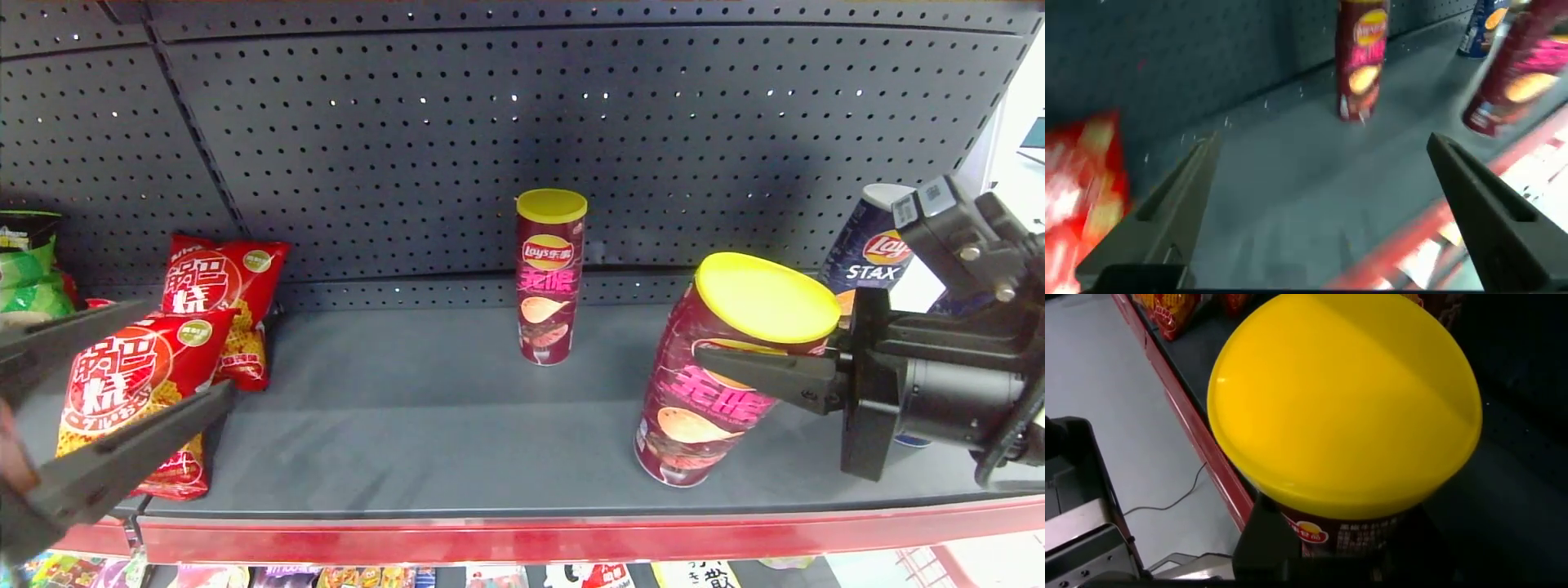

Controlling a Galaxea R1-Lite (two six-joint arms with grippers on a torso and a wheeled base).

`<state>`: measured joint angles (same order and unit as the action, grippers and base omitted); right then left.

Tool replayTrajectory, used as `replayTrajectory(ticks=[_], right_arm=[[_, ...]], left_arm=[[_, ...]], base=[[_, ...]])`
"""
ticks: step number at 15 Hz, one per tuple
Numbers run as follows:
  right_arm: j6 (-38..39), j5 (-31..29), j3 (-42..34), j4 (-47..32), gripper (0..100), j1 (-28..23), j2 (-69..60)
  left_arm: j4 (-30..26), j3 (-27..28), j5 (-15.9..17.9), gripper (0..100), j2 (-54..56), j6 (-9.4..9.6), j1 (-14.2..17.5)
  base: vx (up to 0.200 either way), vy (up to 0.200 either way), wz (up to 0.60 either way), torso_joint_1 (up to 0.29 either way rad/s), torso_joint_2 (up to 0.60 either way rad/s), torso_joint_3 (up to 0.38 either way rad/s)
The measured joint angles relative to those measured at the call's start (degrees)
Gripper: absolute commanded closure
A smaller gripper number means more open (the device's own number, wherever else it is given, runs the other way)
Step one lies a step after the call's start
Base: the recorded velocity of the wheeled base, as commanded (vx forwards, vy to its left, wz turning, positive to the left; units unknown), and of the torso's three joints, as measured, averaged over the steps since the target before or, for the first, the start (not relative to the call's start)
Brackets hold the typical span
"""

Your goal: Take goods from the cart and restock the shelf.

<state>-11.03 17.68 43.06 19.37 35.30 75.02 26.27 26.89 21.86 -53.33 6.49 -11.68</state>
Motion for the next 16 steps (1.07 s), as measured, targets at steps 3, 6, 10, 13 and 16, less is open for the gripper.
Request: replayTrajectory(ticks=[3,6,10,13,16], right_arm=[[0.5,-0.1,1.6,0.0,100,-0.1,0.7],[1.1,0.0,3.2,0.0,100,-1.0,1.4],[1.3,0.2,3.7,0.0,100,-2.7,2.0],[1.7,0.2,3.9,0.1,100,-3.0,2.5],[1.8,0.2,4.5,0.1,100,-3.0,3.3]], left_arm=[[12.9,3.6,6.9,0,-18.0,5.41,0.7],[16.8,10.5,11.3,0,-31.8,7.50,1.2],[18.0,22.7,20.3,100,-46.2,7.83,2.2],[18.2,31.0,21.4,100,-54.3,7.91,0.0],[18.1,37.8,21.6,100,-61.2,7.85,-3.9]], base=[[0.000,0.000,0.00,0.000,0.00,0.000],[0.000,0.000,0.00,0.000,0.00,0.000],[0.000,0.000,0.00,0.000,0.00,0.000],[0.000,0.000,0.00,0.000,0.00,0.000],[0.000,0.000,0.00,0.000,0.00,0.000]])
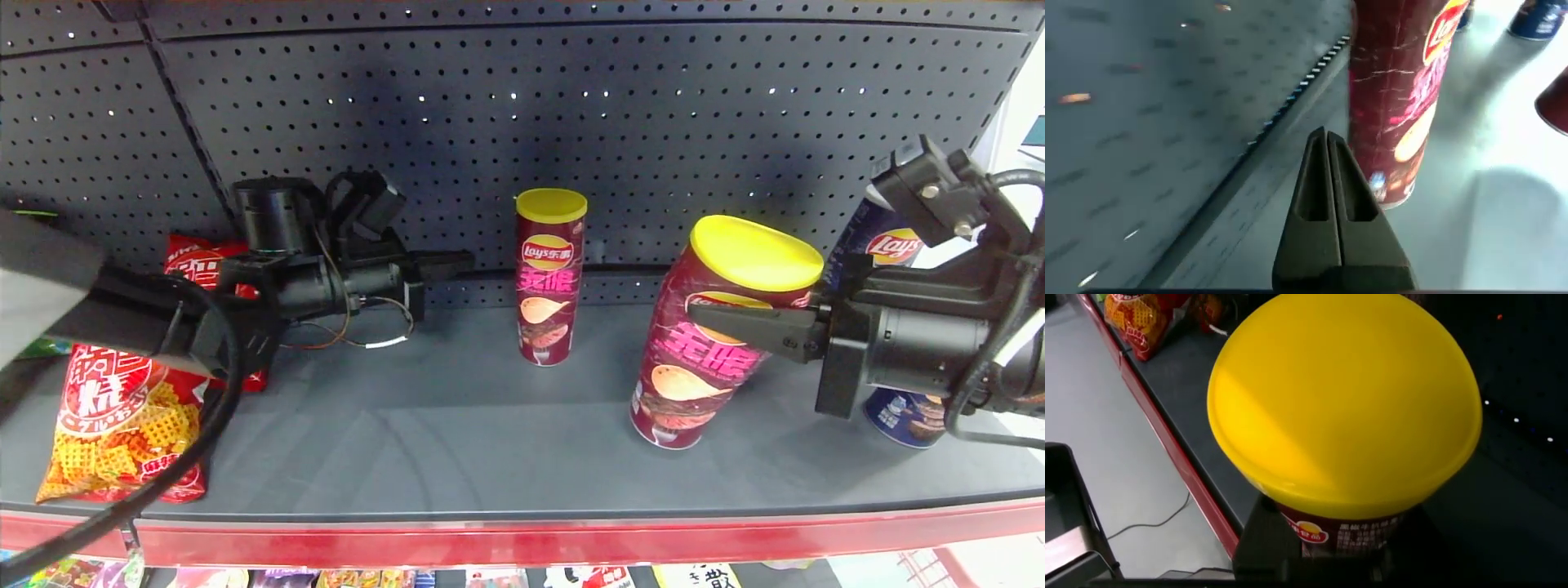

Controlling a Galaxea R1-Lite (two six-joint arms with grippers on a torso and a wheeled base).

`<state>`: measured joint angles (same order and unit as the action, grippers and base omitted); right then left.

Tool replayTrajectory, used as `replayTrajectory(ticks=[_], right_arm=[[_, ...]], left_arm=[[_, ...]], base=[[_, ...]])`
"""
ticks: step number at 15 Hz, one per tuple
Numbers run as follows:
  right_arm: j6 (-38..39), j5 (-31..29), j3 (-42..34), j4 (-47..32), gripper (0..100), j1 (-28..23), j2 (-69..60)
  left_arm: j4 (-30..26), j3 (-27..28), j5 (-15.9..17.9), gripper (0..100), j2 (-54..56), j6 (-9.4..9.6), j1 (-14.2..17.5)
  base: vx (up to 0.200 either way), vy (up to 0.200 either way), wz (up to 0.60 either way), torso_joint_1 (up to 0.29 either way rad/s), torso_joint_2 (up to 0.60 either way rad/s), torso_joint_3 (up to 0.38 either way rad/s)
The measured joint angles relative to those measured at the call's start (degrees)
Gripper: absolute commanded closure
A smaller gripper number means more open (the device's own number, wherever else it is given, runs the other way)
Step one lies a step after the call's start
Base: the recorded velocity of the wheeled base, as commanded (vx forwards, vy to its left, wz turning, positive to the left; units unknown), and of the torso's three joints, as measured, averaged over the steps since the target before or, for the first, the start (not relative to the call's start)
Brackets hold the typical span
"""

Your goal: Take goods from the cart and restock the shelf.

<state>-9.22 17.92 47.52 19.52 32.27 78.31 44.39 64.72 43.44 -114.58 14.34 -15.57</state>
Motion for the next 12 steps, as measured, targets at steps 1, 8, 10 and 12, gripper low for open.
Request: replayTrajectory(ticks=[1,8,10,12], right_arm=[[0.0,0.0,0.0,0.0,100,-0.1,0.2],[0.0,0.1,0.0,0.3,100,-1.4,1.2],[0.0,0.1,-0.1,0.3,100,-1.6,1.4],[0.0,0.1,-0.2,0.2,100,-1.7,1.5]], left_arm=[[0.0,1.1,0.0,100,-1.7,-0.02,-1.2],[-0.1,2.1,0.1,0,-4.7,-1.48,-3.0],[0.0,1.7,0.1,0,-3.7,-1.54,-1.6],[0.0,-0.9,0.4,0,-2.1,-1.48,-0.2]], base=[[0.000,0.000,0.00,0.000,0.00,0.000],[0.000,0.000,0.00,0.000,0.00,0.000],[0.000,0.000,0.00,0.000,0.00,0.000],[0.000,0.000,0.00,0.000,0.00,0.000]])
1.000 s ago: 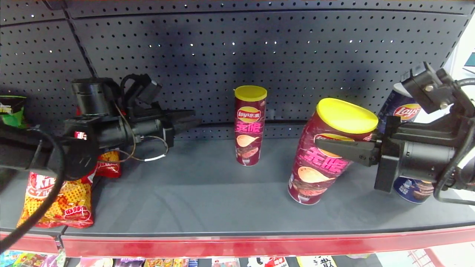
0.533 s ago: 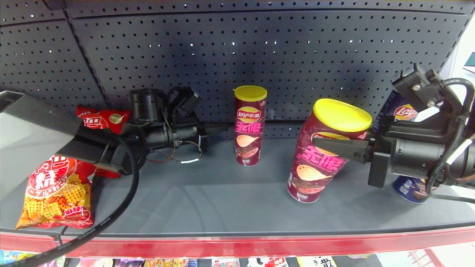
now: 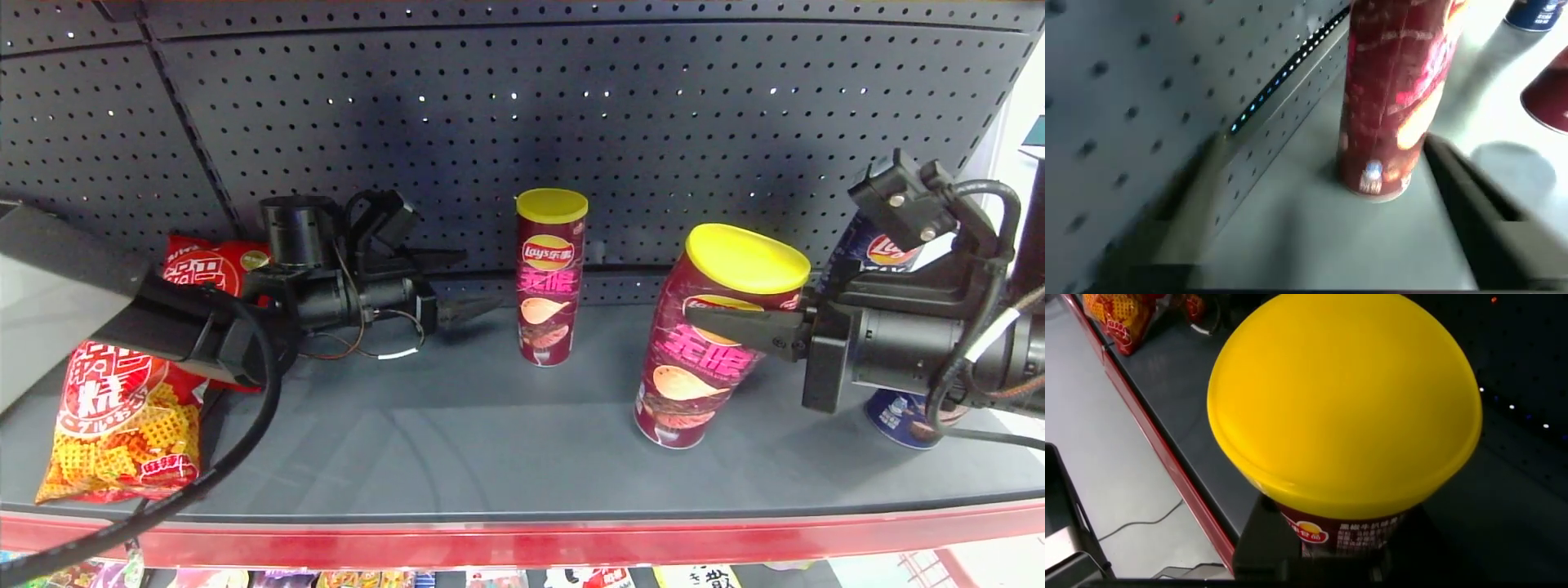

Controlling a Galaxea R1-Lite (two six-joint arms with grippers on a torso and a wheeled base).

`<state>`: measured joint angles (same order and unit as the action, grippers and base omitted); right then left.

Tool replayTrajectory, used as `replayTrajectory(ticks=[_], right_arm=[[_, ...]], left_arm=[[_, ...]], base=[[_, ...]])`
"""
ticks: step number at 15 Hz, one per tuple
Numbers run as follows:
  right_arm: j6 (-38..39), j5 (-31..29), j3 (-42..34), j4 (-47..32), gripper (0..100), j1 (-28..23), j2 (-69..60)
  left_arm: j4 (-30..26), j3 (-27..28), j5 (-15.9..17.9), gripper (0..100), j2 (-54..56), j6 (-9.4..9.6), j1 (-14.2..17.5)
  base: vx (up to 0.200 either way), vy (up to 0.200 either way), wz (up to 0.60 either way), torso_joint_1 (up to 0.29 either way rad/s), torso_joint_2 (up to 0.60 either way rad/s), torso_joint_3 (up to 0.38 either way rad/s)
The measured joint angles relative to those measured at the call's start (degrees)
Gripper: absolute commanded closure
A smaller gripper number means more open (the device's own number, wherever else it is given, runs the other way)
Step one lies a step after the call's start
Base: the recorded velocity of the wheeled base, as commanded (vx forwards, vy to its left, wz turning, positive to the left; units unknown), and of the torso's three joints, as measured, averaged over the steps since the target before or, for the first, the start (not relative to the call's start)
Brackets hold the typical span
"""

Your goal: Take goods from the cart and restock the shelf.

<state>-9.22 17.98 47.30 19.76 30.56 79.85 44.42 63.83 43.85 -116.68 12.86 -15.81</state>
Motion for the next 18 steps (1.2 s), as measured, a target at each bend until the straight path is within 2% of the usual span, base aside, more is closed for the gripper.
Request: replayTrajectory(ticks=[2,4,10,12,17,18], right_arm=[[0.0,0.0,0.0,0.0,100,0.0,0.2],[0.0,0.0,0.1,0.0,100,0.0,0.2],[0.1,0.0,0.1,0.0,100,-0.1,0.3],[0.1,0.0,0.0,0.0,100,-0.1,0.2],[0.1,0.0,-0.7,0.2,100,-0.3,0.2],[0.1,0.0,-0.9,0.2,100,-0.3,0.2]], left_arm=[[0.0,-2.8,1.1,0,1.5,0.18,0.6],[0.0,-2.9,1.3,0,1.9,0.16,0.3],[0.0,5.5,1.4,0,-3.8,-0.46,-6.0],[0.0,8.7,1.4,0,-6.6,-1.45,-7.9],[1.3,13.4,1.4,0,-11.2,-1.67,-8.9],[1.9,13.6,1.4,100,-11.6,-2.05,-9.0]], base=[[0.000,0.000,0.00,0.000,0.00,0.000],[0.000,0.000,0.00,0.000,0.00,0.000],[0.000,0.000,0.00,0.000,0.00,0.000],[0.000,0.000,0.00,0.000,0.00,0.000],[0.000,0.000,0.00,0.000,0.00,0.000],[0.000,0.000,0.00,0.000,0.00,0.000]])
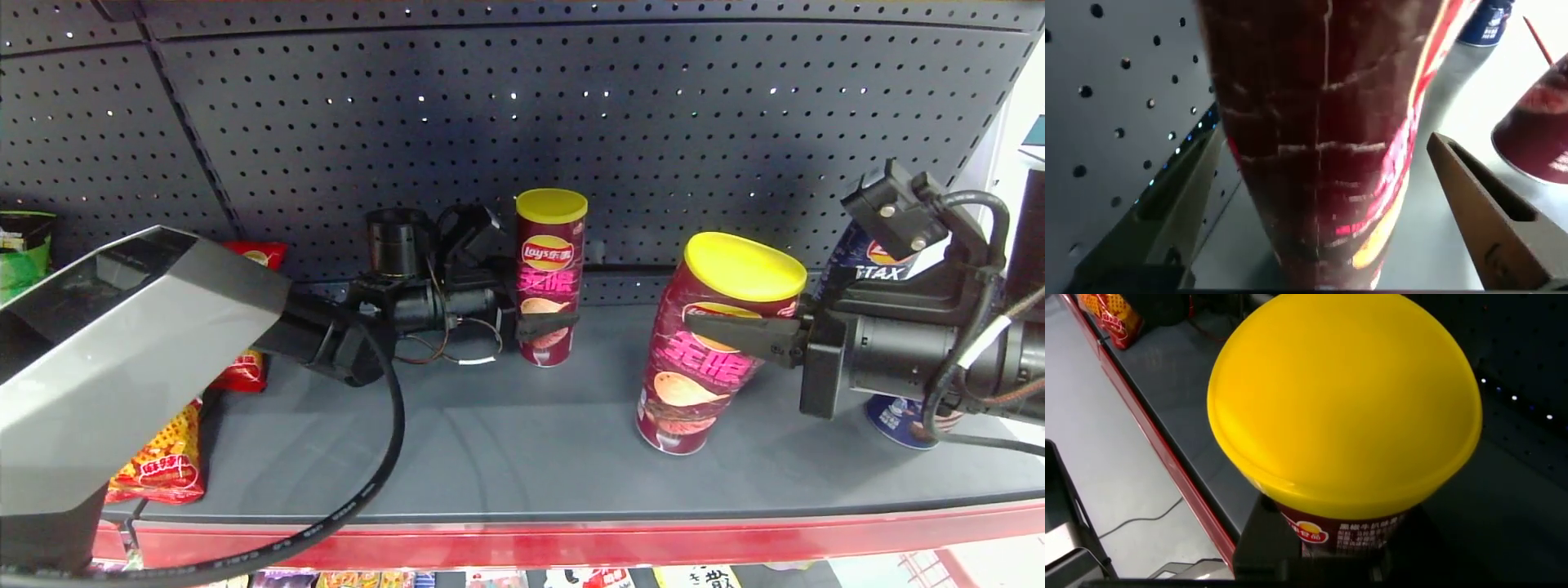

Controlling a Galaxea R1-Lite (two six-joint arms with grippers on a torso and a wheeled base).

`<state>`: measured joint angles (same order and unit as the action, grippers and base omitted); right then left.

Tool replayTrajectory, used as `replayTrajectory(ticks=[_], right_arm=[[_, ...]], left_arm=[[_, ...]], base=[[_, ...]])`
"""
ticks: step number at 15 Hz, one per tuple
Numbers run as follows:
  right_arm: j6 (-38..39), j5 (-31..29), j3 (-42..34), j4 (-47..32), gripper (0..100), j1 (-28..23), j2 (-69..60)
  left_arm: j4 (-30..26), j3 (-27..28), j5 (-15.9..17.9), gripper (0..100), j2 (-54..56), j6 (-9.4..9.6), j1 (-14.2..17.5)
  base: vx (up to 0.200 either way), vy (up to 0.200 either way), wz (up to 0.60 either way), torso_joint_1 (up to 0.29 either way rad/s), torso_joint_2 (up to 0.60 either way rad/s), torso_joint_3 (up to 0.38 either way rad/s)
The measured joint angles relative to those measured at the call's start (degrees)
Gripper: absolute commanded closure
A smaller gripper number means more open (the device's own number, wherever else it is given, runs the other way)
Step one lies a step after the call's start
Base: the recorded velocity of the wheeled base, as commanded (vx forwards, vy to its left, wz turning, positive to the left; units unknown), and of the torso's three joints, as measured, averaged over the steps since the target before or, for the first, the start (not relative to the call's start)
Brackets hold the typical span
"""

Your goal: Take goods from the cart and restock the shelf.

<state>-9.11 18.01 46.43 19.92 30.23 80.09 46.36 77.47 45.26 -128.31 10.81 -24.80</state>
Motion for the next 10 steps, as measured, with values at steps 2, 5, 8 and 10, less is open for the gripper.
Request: replayTrajectory(ticks=[2,5,8,10], right_arm=[[0.0,0.0,-0.1,0.0,100,0.0,0.0],[0.0,0.0,0.0,0.0,100,0.0,0.1],[-0.1,0.0,0.7,0.0,100,0.0,0.5],[-0.1,-0.2,1.0,0.0,100,0.0,0.7]], left_arm=[[1.3,0.1,-0.1,100,-0.3,-1.56,0.0],[1.6,-0.7,-0.1,100,0.7,-2.04,-0.1],[1.7,-6.4,-0.1,100,5.0,-2.01,-0.7],[1.7,-13.3,-0.1,100,10.0,-2.01,-1.9]], base=[[0.000,0.000,0.00,0.000,0.00,0.000],[0.000,0.000,0.00,0.000,0.00,0.000],[0.000,0.000,0.00,0.000,0.00,0.000],[0.000,0.000,0.00,0.000,0.00,0.000]])
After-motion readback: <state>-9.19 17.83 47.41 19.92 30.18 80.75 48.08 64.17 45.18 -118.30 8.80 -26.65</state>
